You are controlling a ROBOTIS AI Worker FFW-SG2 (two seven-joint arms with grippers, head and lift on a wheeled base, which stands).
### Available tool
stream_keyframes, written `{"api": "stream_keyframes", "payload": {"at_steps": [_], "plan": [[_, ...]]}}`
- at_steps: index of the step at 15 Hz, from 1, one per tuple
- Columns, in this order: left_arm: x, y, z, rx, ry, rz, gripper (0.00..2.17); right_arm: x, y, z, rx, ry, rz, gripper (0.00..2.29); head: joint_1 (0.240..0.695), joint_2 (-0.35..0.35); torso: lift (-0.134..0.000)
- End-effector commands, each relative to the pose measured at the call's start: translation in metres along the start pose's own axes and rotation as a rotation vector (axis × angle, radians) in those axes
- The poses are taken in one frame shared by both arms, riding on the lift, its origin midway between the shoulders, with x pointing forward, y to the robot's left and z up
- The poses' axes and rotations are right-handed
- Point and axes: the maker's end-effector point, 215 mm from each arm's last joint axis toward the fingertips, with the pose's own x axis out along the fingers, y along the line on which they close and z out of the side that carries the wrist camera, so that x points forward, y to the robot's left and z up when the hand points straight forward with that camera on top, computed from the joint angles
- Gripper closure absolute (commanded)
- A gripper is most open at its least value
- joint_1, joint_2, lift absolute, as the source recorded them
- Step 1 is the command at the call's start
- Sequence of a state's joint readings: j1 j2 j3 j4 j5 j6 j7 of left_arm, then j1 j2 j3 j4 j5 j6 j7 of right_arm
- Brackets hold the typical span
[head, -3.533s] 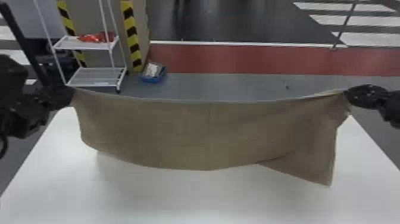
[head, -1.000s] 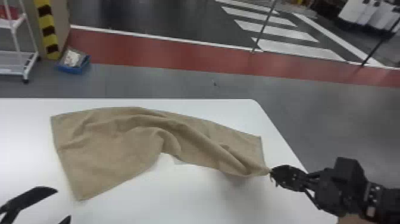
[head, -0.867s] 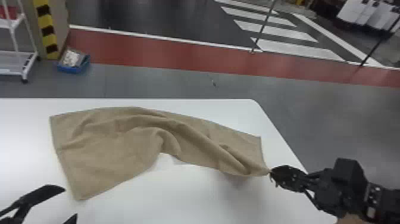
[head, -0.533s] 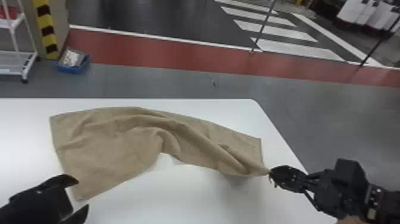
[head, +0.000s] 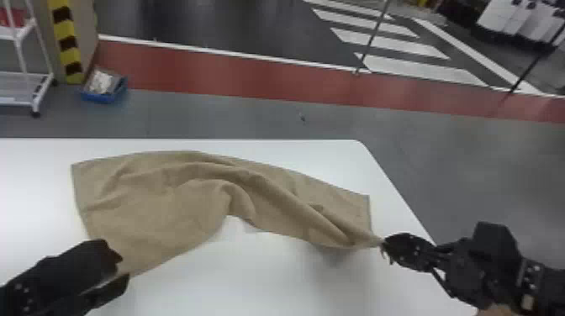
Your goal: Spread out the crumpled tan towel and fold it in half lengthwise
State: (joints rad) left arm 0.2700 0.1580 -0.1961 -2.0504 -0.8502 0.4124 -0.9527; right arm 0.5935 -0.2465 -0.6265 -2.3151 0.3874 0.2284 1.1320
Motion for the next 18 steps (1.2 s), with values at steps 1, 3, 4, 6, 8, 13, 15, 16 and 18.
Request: {"api": "stream_keyframes", "payload": {"at_steps": [1,3,4,6,8,13,15,16,18], "plan": [[0.001,0.0,-0.005,0.0,0.01,-0.007,0.84,-0.003,-0.004,0.0,0.001,0.004,-0.009,1.32,0.695,-0.35,-0.124],[-0.003,-0.003,-0.006,0.001,0.012,-0.017,0.84,-0.004,-0.007,-0.003,0.005,0.011,-0.017,1.32,0.695,-0.35,-0.124],[-0.007,-0.006,-0.005,0.004,0.01,-0.023,0.83,-0.005,-0.008,-0.003,0.006,0.014,-0.018,1.32,0.695,-0.35,-0.124],[-0.008,-0.009,-0.009,0.008,0.021,-0.03,0.83,-0.005,-0.01,-0.002,0.002,0.013,-0.023,1.32,0.695,-0.35,-0.124],[-0.006,-0.009,-0.01,0.009,0.023,-0.029,0.83,-0.004,-0.011,-0.001,0.0,0.013,-0.025,1.32,0.695,-0.35,-0.124],[0.006,-0.007,-0.019,0.014,0.051,-0.044,0.83,-0.005,-0.014,-0.003,0.003,0.018,-0.029,1.32,0.695,-0.35,-0.124],[0.007,-0.007,-0.02,0.018,0.06,-0.054,0.83,-0.004,-0.016,-0.002,0.005,0.018,-0.033,1.32,0.695,-0.35,-0.124],[0.006,-0.009,-0.024,0.006,0.072,-0.072,0.95,-0.004,-0.018,-0.001,0.004,0.015,-0.036,1.32,0.695,-0.35,-0.124],[0.003,-0.006,-0.032,-0.044,0.1,-0.07,1.39,-0.001,-0.018,0.001,0.007,0.013,-0.037,1.32,0.695,-0.35,-0.124]]}}
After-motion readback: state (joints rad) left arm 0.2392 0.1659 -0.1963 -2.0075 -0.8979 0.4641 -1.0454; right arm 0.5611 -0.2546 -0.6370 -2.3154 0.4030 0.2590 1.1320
